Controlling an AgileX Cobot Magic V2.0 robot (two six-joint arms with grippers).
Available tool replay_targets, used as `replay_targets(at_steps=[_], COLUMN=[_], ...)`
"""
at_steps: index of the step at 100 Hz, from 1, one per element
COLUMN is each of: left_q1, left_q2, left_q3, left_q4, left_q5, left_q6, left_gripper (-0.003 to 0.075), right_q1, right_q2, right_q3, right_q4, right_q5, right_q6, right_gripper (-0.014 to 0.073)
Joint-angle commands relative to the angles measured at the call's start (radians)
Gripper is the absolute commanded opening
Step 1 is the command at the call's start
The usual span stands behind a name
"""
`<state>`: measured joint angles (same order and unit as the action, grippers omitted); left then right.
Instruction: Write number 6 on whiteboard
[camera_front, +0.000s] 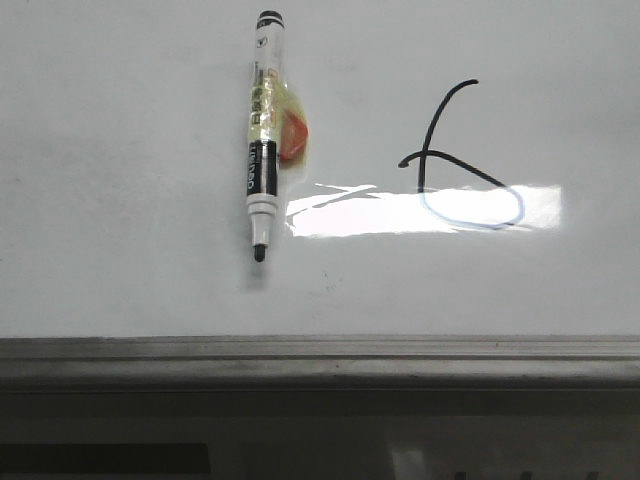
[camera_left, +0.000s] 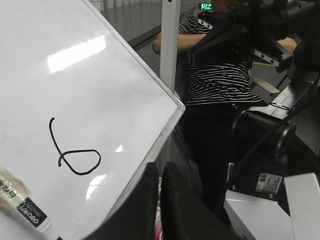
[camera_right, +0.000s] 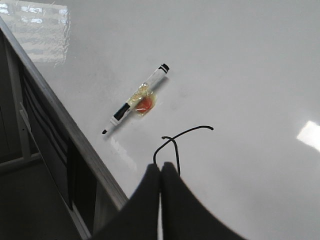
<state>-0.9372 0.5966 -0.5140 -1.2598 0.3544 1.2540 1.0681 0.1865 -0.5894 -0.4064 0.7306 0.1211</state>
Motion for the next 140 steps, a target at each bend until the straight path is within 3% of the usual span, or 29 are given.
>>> replay_targets(at_steps=[1, 9, 22, 33, 40, 47, 58, 73, 80, 90, 118, 140], left_q1=[0.000, 0.000, 0.028, 0.141, 0.251, 0.372, 0.548, 0.691, 0.716, 0.721, 0.721, 0.721], left_q2=[0.000, -0.013, -0.082, -0.168, -0.228, -0.286, -0.379, -0.481, -0.510, -0.527, -0.528, -0.573], left_q3=[-0.025, -0.020, 0.002, 0.071, 0.123, 0.177, 0.270, 0.379, 0.411, 0.451, 0.491, 0.534], left_q4=[-0.026, -0.003, 0.090, 0.099, 0.167, 0.315, 0.577, 0.860, 0.979, 1.037, 1.036, 1.036], left_q5=[-0.008, -0.014, -0.148, -0.314, -0.333, -0.326, -0.326, -0.336, -0.338, -0.321, -0.098, -0.112], left_q6=[0.000, 0.000, 0.000, -0.002, -0.031, -0.151, -0.460, -0.839, -0.961, -1.061, -1.065, -1.065], left_gripper=[-0.0020, -0.0020, -0.0020, -0.0020, -0.0020, -0.0020, -0.0020, -0.0020, -0.0020, -0.0020, -0.0020, -0.0020], right_q1=[-0.009, -0.009, -0.009, -0.009, -0.009, -0.009, -0.009, -0.009, -0.009, -0.009, -0.009, -0.009], right_q2=[0.012, 0.012, 0.012, 0.012, 0.012, 0.012, 0.012, 0.012, 0.012, 0.012, 0.012, 0.012], right_q3=[-0.024, -0.024, -0.024, -0.024, -0.024, -0.024, -0.024, -0.024, -0.024, -0.024, -0.024, -0.024], right_q4=[-0.019, -0.019, -0.019, -0.019, -0.019, -0.019, -0.019, -0.019, -0.019, -0.019, -0.019, -0.019], right_q5=[-0.067, -0.067, -0.067, -0.067, -0.067, -0.067, -0.067, -0.067, -0.067, -0.067, -0.067, -0.067], right_q6=[-0.007, -0.007, -0.007, -0.007, -0.007, -0.007, -0.007, -0.007, -0.007, -0.007, -0.007, -0.007], right_gripper=[-0.0053, -0.0053, -0.0053, -0.0053, -0.0053, -0.0053, -0.0053, -0.0053, -0.0053, -0.0053, -0.0053, -0.0053])
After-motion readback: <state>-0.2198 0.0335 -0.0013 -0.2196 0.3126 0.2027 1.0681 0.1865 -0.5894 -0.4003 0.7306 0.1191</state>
